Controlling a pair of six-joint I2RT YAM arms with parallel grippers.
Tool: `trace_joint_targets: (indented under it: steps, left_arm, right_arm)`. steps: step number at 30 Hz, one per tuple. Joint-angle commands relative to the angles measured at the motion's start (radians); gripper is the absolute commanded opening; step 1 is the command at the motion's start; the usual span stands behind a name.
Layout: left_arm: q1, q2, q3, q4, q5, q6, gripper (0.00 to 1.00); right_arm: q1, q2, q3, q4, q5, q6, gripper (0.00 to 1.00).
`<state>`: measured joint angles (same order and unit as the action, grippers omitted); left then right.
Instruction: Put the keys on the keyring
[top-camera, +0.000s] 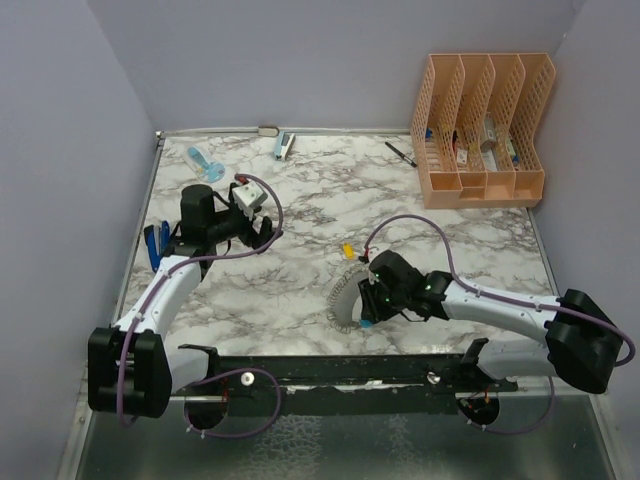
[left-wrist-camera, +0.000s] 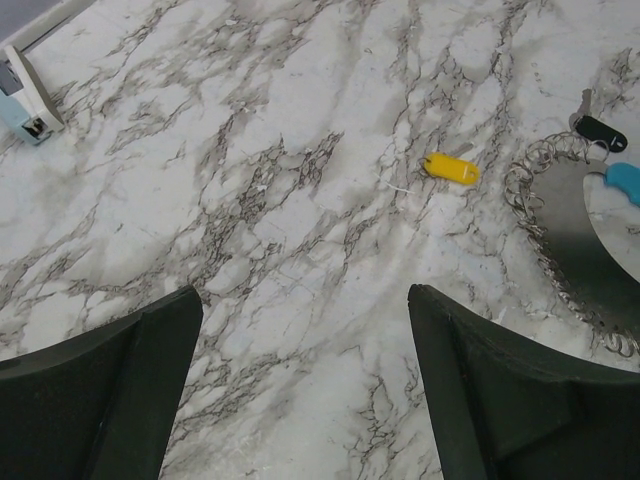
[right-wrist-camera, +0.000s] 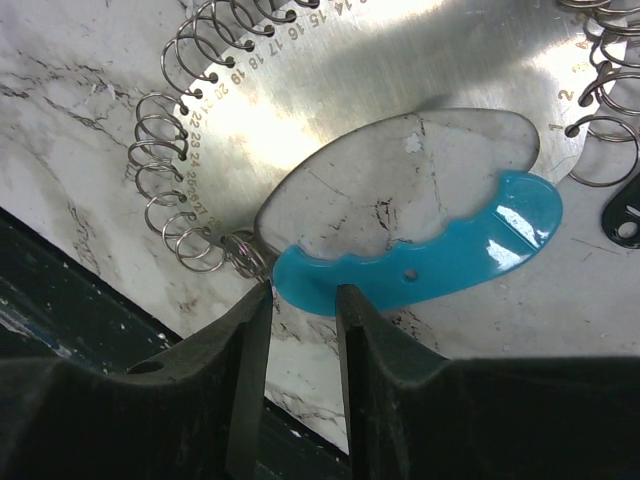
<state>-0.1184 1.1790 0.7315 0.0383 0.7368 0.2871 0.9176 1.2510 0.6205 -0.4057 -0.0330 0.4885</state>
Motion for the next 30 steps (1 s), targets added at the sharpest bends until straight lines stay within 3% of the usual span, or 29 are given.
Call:
trace_joint_targets:
  steps: [1, 30]
  left_arm:
    - [-0.011, -0.025, 0.022, -0.035, 0.029, 0.023, 0.87]
    - [-0.024, -0.025, 0.022, -0.037, 0.019, 0.032, 0.87]
  right_arm:
    - [0.01, -0.018, -0.018, 0.093, -0.054, 0.019, 0.32]
    - [0.01, 0.044, -0.087, 0.204, -0.118, 0.03, 0.22]
